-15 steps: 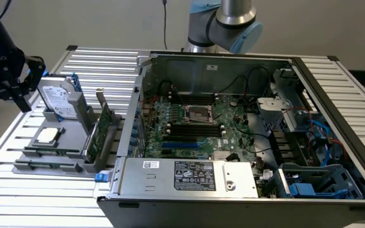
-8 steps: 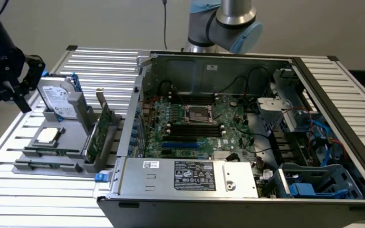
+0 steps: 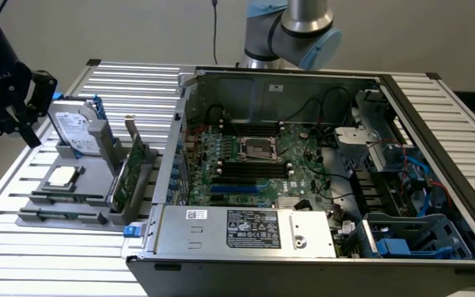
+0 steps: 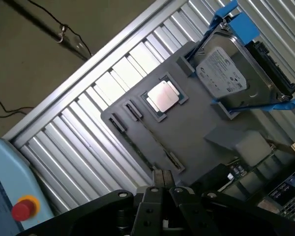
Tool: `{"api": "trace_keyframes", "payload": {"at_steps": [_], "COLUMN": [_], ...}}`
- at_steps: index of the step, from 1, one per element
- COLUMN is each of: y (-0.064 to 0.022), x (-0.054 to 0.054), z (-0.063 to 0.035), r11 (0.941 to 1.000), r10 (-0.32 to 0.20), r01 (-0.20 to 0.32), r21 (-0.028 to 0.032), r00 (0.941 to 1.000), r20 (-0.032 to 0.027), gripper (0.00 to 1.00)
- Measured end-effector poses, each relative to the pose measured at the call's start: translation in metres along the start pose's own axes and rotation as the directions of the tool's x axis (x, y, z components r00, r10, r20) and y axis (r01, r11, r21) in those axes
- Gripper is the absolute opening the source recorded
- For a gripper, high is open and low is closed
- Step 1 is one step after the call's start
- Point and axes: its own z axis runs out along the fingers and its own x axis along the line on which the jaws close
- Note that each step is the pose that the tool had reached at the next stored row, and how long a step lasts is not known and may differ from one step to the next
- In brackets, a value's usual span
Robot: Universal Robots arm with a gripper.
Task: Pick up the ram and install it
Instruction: 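Pick up the ram and move it above insertion slot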
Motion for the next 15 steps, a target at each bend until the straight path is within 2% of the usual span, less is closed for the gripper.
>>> {"api": "trace_keyframes", "payload": {"at_steps": [4,8,12,15], "y": [0.0000,0.0000,-0.0001,-0.0001], "x": [0.0000,0.0000,0.0000,0.0000], "z": [0.0005,0.0009,0.0015,0.0020], "r11": [0.9973,0.9894,0.9762,0.9629], "r10": [-0.074,-0.145,-0.217,-0.270], "r01": [0.074,0.145,0.217,0.270], "r21": [0.0005,0.0009,0.0009,0.0008], "r00": [0.9973,0.9894,0.9761,0.9628], "r20": [-0.0034,-0.0069,-0.0103,-0.0128], "gripper": [0.11,0.11,0.11,0.11]}}
